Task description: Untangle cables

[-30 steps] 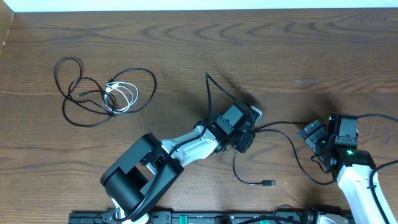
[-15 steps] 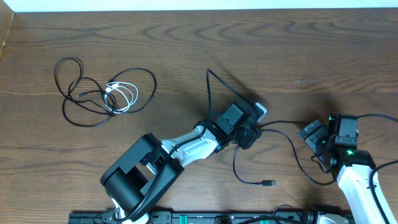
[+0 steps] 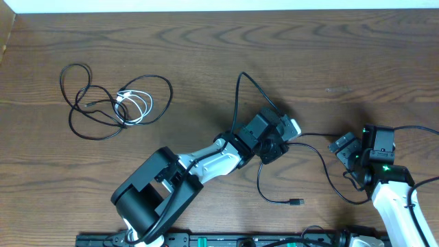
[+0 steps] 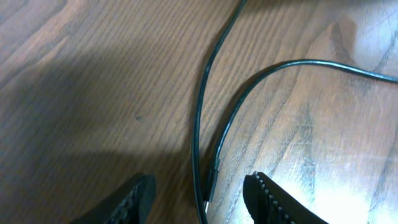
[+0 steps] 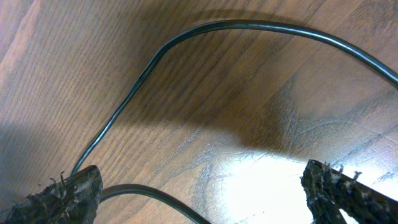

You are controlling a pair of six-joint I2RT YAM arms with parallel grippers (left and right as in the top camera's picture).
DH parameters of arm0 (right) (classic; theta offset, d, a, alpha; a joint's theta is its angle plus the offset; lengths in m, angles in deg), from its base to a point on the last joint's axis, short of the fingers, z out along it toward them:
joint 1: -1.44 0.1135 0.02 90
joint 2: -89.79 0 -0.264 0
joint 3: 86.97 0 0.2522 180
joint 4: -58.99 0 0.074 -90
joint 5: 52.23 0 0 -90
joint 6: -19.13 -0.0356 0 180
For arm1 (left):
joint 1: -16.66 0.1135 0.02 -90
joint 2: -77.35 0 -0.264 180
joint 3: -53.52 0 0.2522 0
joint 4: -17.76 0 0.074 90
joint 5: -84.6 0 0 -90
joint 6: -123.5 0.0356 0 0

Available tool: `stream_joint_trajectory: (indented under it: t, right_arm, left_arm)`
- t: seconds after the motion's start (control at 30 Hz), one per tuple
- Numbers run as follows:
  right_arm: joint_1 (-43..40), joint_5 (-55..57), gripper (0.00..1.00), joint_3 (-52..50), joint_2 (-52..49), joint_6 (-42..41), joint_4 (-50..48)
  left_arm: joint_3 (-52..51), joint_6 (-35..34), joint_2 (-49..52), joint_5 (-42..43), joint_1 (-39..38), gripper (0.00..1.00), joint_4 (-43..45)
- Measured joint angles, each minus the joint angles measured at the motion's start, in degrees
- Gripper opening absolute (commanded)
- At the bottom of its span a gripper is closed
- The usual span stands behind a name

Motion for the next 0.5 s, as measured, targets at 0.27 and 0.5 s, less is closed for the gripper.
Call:
stream_joint_trajectory:
  t: [0.27, 0.5]
  right_arm:
    - [0.0, 0.0, 0.99, 0.0, 0.0, 0.0, 0.0]
    - [0.0, 0.0, 0.99, 0.0, 0.0, 0.0, 0.0]
  left_arm:
    - [0.0, 2.6, 4.2, -1.9, -3.8, 0.53, 2.4]
    - [1.4, 2.6, 7.3, -6.3, -5.3, 0.25, 7.8]
